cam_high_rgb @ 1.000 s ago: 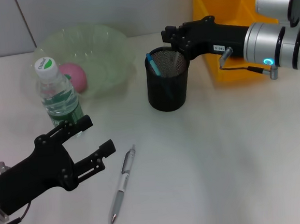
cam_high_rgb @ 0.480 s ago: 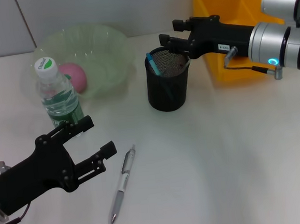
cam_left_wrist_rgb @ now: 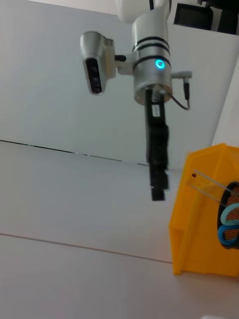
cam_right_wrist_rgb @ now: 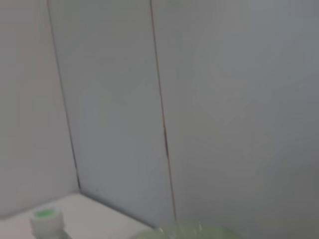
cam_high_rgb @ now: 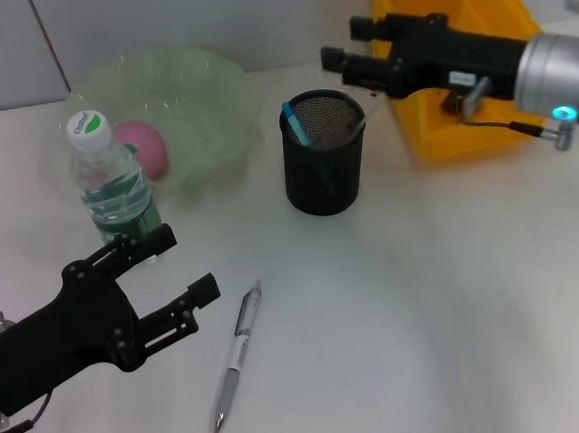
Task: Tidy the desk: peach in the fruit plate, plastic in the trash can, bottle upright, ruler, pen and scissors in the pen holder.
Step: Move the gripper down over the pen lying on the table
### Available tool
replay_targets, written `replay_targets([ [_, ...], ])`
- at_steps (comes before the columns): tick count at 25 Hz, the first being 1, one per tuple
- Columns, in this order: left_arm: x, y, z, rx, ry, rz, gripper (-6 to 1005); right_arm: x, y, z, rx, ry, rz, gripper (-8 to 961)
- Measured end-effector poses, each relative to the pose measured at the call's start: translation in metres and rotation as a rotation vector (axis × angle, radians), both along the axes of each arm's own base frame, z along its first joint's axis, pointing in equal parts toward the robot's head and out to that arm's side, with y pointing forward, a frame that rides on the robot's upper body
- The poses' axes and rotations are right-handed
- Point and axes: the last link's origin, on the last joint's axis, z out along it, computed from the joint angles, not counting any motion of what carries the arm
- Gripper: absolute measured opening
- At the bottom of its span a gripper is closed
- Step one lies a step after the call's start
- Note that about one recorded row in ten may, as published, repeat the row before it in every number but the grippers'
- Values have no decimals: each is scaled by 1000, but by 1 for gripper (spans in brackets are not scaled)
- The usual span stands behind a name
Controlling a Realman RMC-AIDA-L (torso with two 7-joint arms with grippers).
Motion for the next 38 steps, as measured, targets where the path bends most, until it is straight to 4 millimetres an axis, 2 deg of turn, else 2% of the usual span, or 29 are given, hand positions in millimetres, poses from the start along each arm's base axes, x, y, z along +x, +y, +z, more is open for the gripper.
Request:
replay_targets([
  [1, 0, 0, 0, 0, 0, 0, 779, 1, -5, 10, 1, 53, 19, 551],
  [2, 1, 1, 4, -1, 0, -3, 779, 1, -5, 10, 1, 53, 19, 591],
  [6, 4, 2, 8, -14, 4, -10, 779, 9, -21, 38, 11, 157, 60, 751],
  [12, 9, 7, 10, -75, 47, 6, 779, 17, -40, 54, 24, 167, 107, 752],
  [15, 21, 19, 14, -114, 134, 100, 779, 23, -54, 64, 26, 152, 141, 752],
  [16, 31, 23, 17, -117, 176, 130, 779, 29, -63, 70, 8, 121, 161, 752],
  [20, 45, 24, 22, -104, 221, 176, 779, 40, -78, 78, -34, 78, 170, 752],
  [21, 57, 23, 26, -95, 266, 221, 779, 48, -87, 81, -70, 50, 165, 752],
  [25, 72, 23, 28, -87, 353, 277, 778, 60, -95, 83, -119, 3, 142, 752],
  [27, 86, 23, 24, -104, 438, 331, 778, 66, -99, 82, -193, -34, 114, 753],
  [29, 90, 23, 22, -110, 461, 349, 778, 69, -100, 82, -245, -54, 96, 753],
  [30, 90, 23, 22, -110, 461, 349, 778, 72, -102, 87, -274, -75, 81, 753],
  [31, 112, 27, 12, -158, 601, 424, 778, 72, -102, 87, -274, -75, 81, 753],
  [32, 112, 27, 12, -158, 601, 424, 778, 73, -103, 90, -279, -84, 78, 753],
  [33, 123, 31, 9, -200, 658, 477, 778, 75, -104, 95, -283, -94, 77, 753],
  [35, 123, 31, 9, -200, 658, 477, 778, 81, -107, 109, -291, -119, 60, 753],
  [36, 123, 31, 9, -200, 658, 477, 778, 81, -107, 109, -291, -119, 60, 753],
  [37, 148, 38, 6, -260, 705, 467, 778, 83, -107, 114, -288, -125, 52, 753],
  [38, 148, 38, 6, -260, 705, 467, 778, 84, -107, 117, -285, -129, 46, 753],
])
